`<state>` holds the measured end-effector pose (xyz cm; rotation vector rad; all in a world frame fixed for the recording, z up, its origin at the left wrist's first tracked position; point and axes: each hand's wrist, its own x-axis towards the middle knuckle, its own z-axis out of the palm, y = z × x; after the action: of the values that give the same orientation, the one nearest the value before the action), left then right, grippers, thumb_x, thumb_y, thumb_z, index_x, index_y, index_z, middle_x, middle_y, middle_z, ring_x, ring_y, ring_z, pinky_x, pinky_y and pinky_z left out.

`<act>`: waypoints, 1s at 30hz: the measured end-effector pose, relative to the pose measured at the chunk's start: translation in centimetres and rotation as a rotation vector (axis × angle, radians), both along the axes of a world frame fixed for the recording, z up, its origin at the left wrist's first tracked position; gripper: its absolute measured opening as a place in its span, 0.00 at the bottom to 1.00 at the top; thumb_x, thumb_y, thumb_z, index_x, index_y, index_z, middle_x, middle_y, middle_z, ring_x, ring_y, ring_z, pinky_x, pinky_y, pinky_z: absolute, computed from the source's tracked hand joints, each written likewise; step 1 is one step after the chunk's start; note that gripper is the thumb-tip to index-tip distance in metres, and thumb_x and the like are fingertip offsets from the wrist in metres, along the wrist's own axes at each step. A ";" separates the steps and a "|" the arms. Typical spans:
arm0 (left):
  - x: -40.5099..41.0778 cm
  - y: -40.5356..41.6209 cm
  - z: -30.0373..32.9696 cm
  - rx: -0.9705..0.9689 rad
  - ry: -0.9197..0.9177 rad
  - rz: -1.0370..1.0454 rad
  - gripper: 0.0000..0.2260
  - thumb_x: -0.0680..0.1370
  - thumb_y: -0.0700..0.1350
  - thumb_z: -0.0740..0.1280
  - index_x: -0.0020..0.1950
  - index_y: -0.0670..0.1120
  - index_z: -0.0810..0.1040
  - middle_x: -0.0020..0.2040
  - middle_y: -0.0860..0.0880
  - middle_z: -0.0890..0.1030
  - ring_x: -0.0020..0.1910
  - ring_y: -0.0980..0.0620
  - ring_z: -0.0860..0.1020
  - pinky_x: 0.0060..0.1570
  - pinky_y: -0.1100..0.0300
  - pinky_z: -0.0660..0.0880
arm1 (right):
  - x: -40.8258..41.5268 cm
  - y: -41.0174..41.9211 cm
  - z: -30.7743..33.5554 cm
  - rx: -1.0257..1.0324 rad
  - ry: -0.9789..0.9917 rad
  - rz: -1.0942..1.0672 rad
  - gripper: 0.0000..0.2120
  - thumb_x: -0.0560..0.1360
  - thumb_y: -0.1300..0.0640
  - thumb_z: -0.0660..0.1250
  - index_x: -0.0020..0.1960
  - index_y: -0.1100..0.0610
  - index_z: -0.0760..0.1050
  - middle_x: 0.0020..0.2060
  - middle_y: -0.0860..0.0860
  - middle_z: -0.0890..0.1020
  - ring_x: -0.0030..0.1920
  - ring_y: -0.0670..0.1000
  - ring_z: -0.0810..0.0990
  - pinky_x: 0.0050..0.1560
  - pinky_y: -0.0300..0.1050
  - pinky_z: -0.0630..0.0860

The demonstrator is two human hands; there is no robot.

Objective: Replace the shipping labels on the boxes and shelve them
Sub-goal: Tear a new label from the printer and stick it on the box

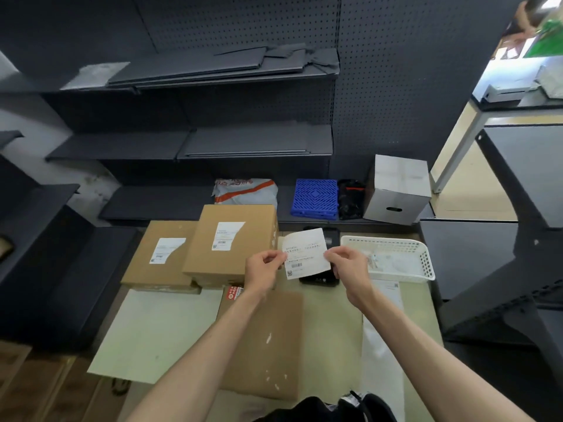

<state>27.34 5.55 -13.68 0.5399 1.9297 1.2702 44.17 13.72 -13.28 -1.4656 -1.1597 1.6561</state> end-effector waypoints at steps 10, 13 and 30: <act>-9.3 -5.9 -1.2 -0.072 0.045 -0.163 0.04 0.78 0.46 0.73 0.47 0.47 0.85 0.45 0.51 0.87 0.49 0.50 0.84 0.50 0.54 0.81 | -7.8 -6.8 -1.3 -0.084 -0.052 -0.001 0.05 0.73 0.65 0.70 0.49 0.64 0.79 0.33 0.53 0.77 0.28 0.49 0.67 0.25 0.38 0.63; -11.2 -7.8 -1.8 -0.094 0.041 -0.218 0.03 0.78 0.45 0.73 0.46 0.47 0.84 0.44 0.51 0.86 0.46 0.49 0.84 0.50 0.50 0.82 | -9.8 -9.8 -1.8 -0.028 -0.097 -0.019 0.06 0.75 0.61 0.70 0.46 0.65 0.79 0.33 0.51 0.79 0.26 0.42 0.72 0.26 0.34 0.65; -11.2 -13.6 -8.5 -0.281 0.116 -0.372 0.04 0.78 0.44 0.71 0.44 0.52 0.81 0.43 0.55 0.83 0.45 0.54 0.81 0.48 0.57 0.79 | -10.0 -18.1 -7.5 -0.069 -0.454 -0.091 0.08 0.72 0.60 0.72 0.35 0.57 0.77 0.35 0.53 0.83 0.38 0.52 0.81 0.39 0.50 0.77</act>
<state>16.19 -8.03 -22.20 0.7942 1.9460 0.7346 34.17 -4.35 -20.76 -1.9755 -1.2546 1.3489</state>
